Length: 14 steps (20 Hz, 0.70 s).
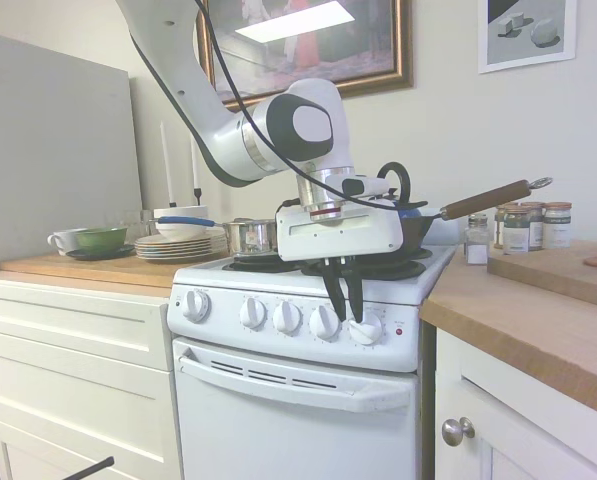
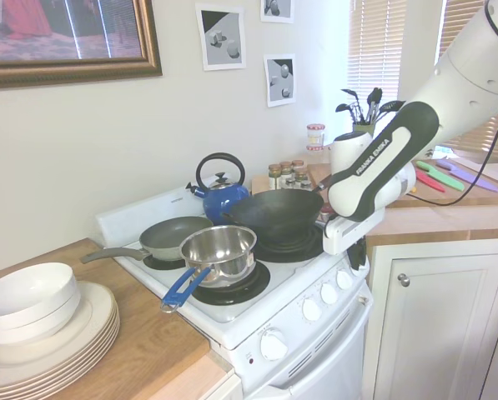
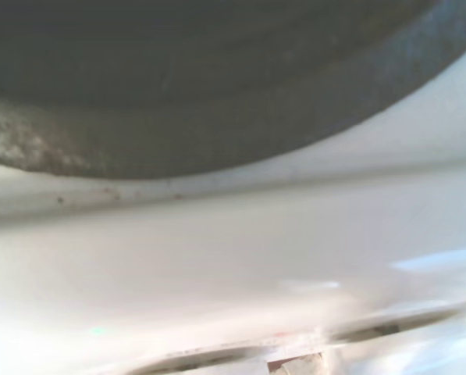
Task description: Turn on the stove on the bottom right
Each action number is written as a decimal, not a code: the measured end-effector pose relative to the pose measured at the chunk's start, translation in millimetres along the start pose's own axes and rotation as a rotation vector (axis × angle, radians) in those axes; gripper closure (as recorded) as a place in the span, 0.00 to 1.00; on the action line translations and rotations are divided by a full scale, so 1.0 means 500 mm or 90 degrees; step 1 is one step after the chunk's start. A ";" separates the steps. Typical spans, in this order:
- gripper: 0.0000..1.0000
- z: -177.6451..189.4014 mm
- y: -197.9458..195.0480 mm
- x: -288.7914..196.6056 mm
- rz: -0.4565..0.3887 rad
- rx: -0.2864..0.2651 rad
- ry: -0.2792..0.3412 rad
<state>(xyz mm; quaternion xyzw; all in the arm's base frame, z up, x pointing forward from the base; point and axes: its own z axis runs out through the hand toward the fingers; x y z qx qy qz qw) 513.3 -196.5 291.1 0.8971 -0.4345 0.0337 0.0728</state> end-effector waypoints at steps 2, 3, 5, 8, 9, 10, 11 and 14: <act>1.00 -0.002 0.001 0.001 0.002 0.002 0.000; 1.00 -0.004 0.001 0.001 0.003 0.003 0.000; 1.00 -0.009 0.002 0.000 0.005 0.006 0.001; 1.00 -0.018 0.004 -0.001 0.013 0.015 0.000; 1.00 -0.020 0.005 -0.002 0.018 0.019 -0.004; 1.00 -0.020 0.005 -0.003 0.023 0.024 -0.009; 1.00 -0.019 0.005 -0.005 0.027 0.031 -0.018; 1.00 -0.013 0.010 -0.006 0.033 0.049 -0.041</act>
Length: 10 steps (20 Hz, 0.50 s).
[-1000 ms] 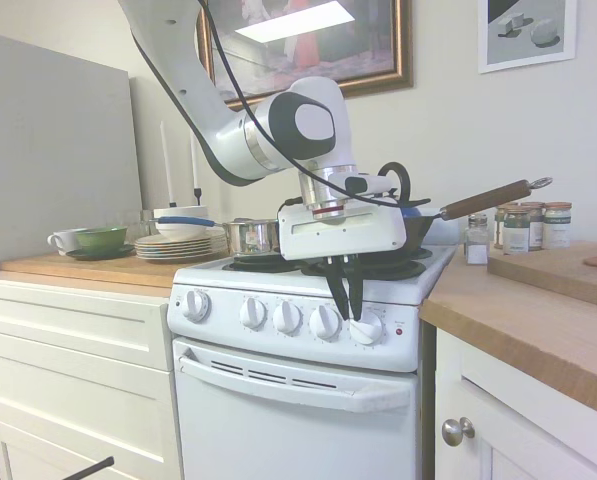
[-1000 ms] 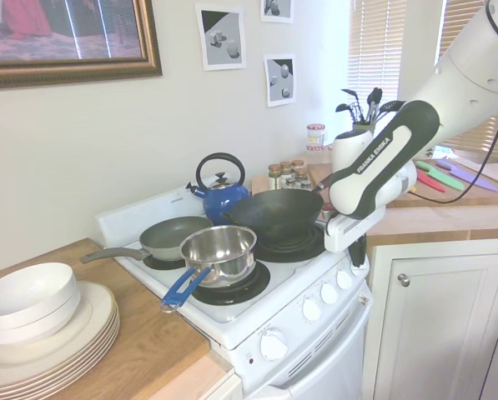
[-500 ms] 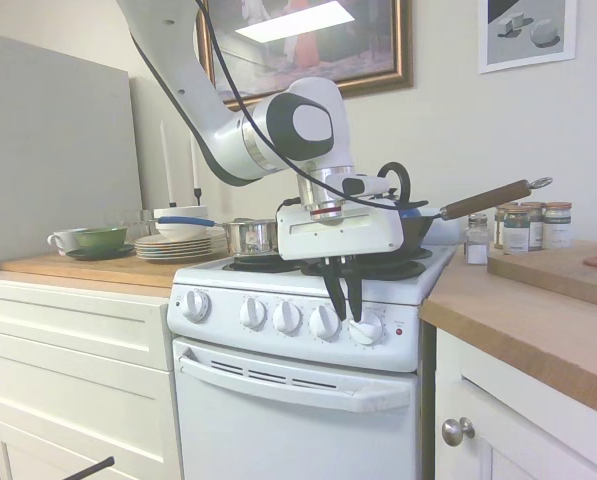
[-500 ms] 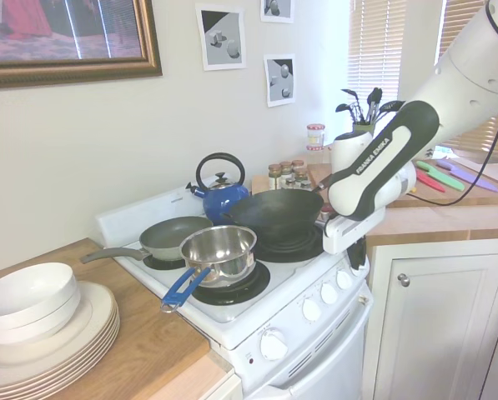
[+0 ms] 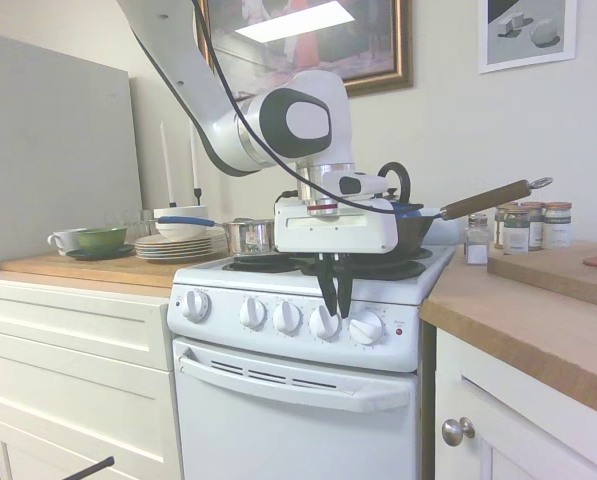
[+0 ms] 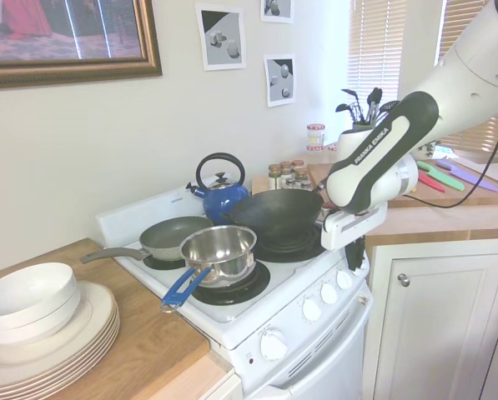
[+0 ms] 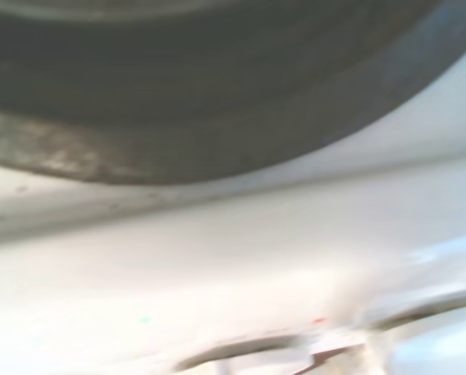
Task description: Turn on the stove on the bottom right
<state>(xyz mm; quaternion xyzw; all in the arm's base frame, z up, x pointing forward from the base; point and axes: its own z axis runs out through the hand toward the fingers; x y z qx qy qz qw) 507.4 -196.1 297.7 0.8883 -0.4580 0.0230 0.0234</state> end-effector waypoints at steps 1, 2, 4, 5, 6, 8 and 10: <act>1.00 0.002 0.004 0.002 0.002 0.004 -0.004; 1.00 0.004 0.010 0.005 0.005 0.007 -0.008; 1.00 0.009 0.021 0.012 0.010 0.013 -0.015; 1.00 0.011 0.027 0.016 0.012 0.018 -0.019; 1.00 0.013 0.031 0.018 0.013 0.022 -0.022; 1.00 0.015 0.036 0.021 0.016 0.029 -0.027; 1.00 0.017 0.040 0.023 0.018 0.036 -0.031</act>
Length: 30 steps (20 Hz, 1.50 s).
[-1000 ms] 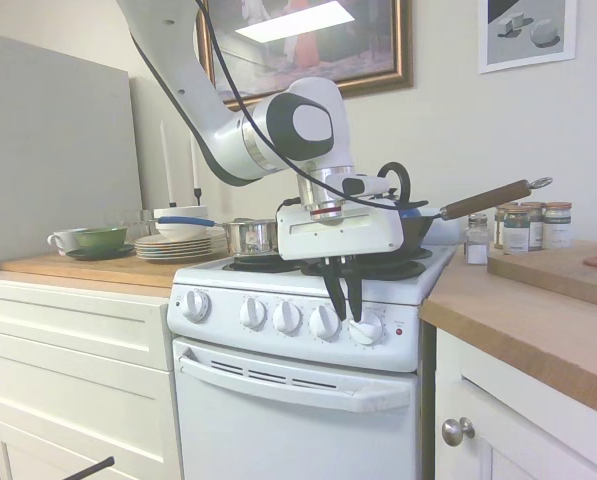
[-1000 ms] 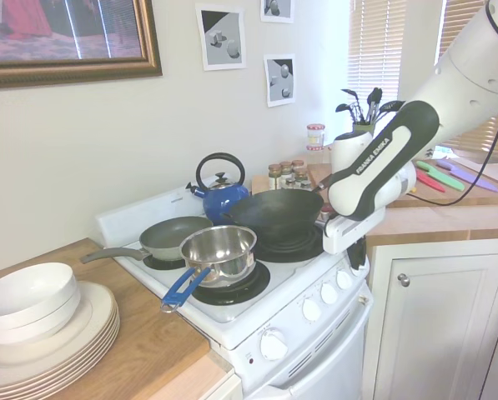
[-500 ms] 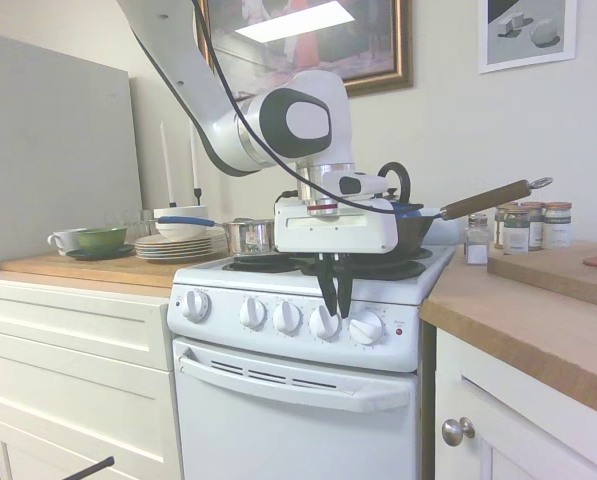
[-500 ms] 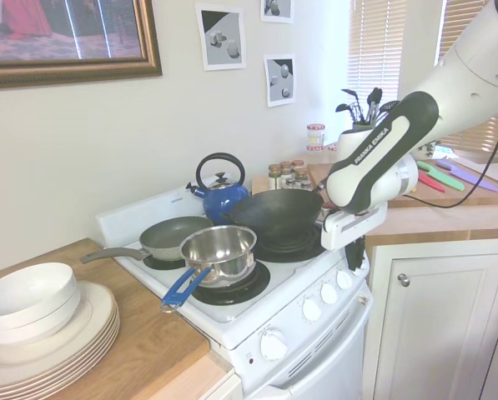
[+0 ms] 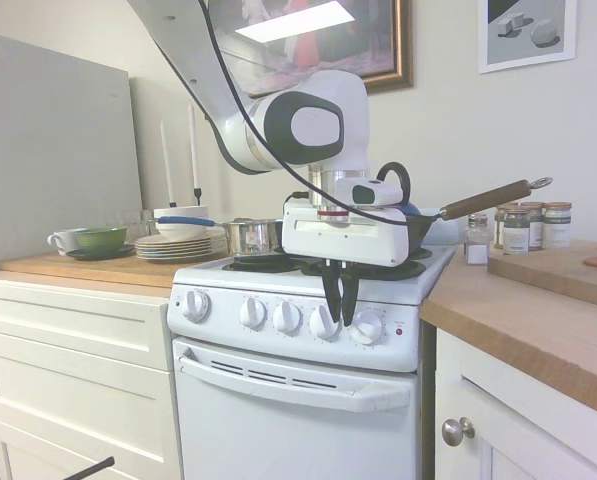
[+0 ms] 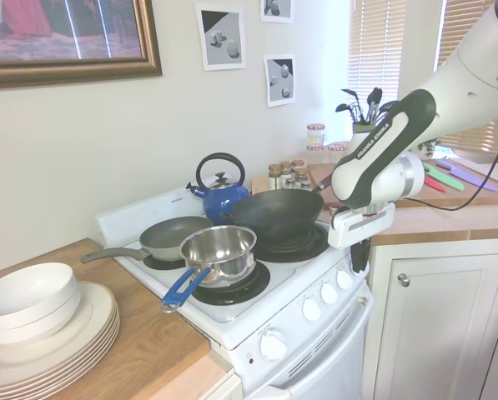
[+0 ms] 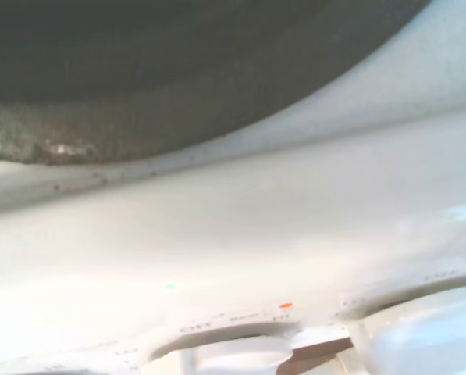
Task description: Turn on the stove on the bottom right
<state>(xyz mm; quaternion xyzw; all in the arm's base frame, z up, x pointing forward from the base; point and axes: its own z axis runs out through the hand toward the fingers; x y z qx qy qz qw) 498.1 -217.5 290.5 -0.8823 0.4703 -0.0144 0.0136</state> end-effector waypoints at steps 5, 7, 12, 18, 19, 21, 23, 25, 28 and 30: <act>1.00 -0.002 0.004 0.005 0.004 0.013 -0.001; 1.00 -0.002 0.004 0.006 0.005 0.014 0.001; 1.00 -0.009 0.004 0.010 0.008 0.021 0.006; 1.00 -0.017 0.013 0.019 0.017 0.030 0.011; 1.00 -0.017 0.013 0.019 0.017 0.032 0.011; 1.00 -0.018 0.010 0.018 0.018 0.037 0.010; 1.00 -0.018 0.005 0.017 0.017 0.040 0.010; 1.00 -0.018 0.001 0.015 0.016 0.041 0.009; 1.00 -0.014 0.000 0.015 0.020 0.044 0.006; 1.00 -0.008 0.000 0.017 0.022 0.046 0.005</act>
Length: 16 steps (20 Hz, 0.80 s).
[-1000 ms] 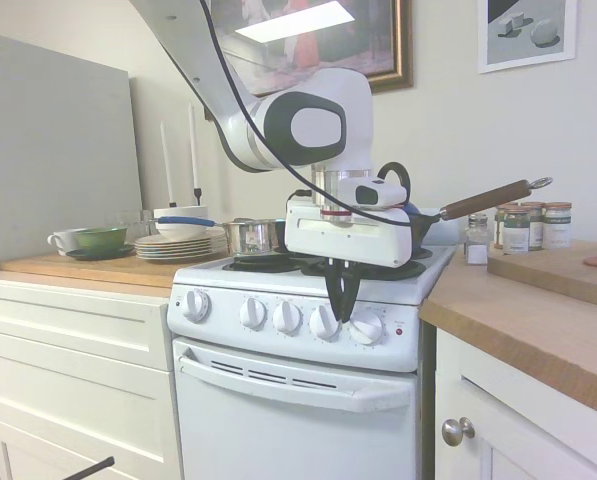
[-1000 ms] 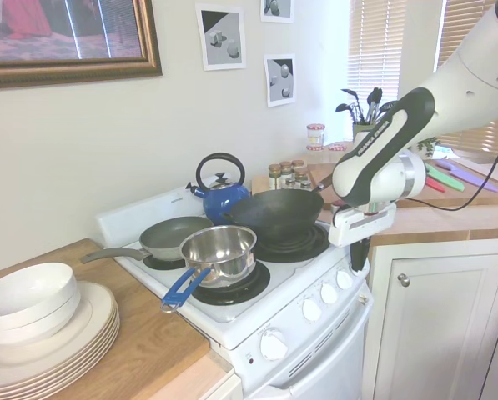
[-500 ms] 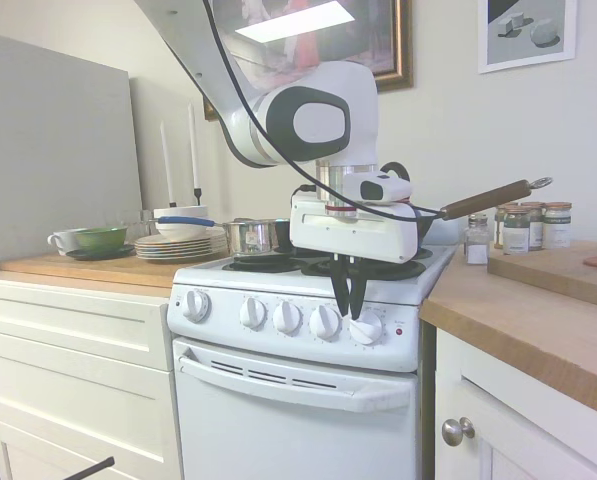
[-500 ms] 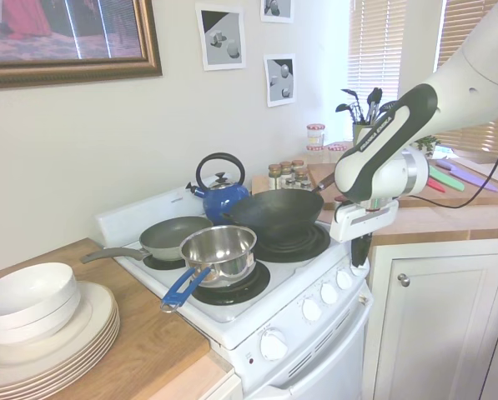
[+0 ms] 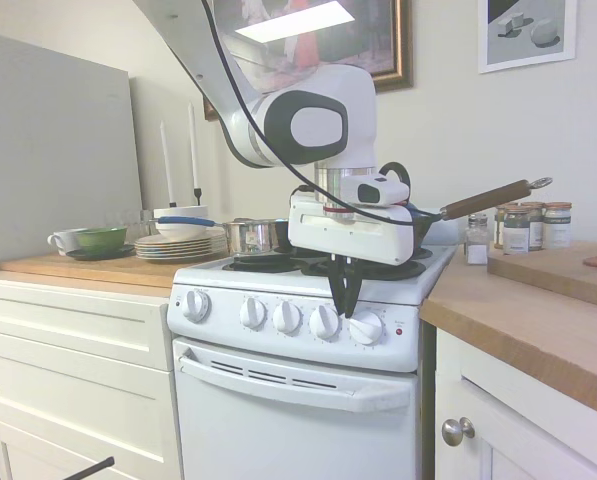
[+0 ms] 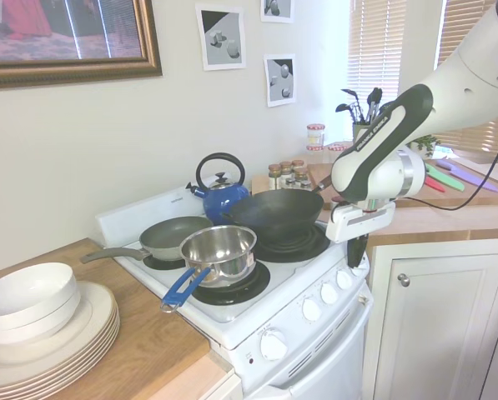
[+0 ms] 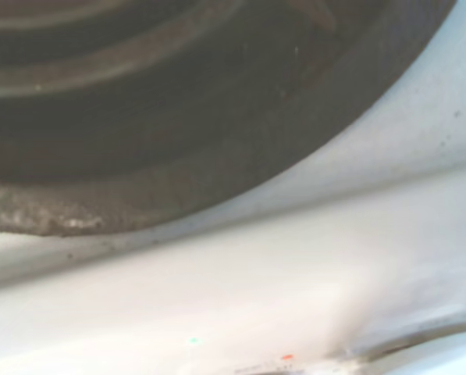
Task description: Turn on the stove on the bottom right
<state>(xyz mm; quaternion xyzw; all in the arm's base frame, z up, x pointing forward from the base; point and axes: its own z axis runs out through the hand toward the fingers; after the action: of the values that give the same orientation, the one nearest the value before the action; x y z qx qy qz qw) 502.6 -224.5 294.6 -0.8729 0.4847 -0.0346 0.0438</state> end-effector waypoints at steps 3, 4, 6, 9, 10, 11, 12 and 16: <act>1.00 0.011 0.001 0.002 0.002 0.002 -0.003; 1.00 0.014 0.001 0.003 0.003 0.002 -0.003; 1.00 0.016 0.002 0.006 0.005 0.005 -0.001; 1.00 0.014 0.004 0.010 0.009 0.007 0.001; 1.00 0.015 0.005 0.012 0.011 0.007 0.000; 1.00 0.017 0.005 0.013 0.012 0.007 0.000; 1.00 0.020 0.005 0.013 0.013 0.007 -0.002; 1.00 0.033 0.010 0.013 0.018 0.005 -0.011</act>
<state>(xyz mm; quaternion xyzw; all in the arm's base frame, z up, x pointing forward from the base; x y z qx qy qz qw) 503.6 -232.1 277.8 -0.8660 0.4966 -0.0281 0.0523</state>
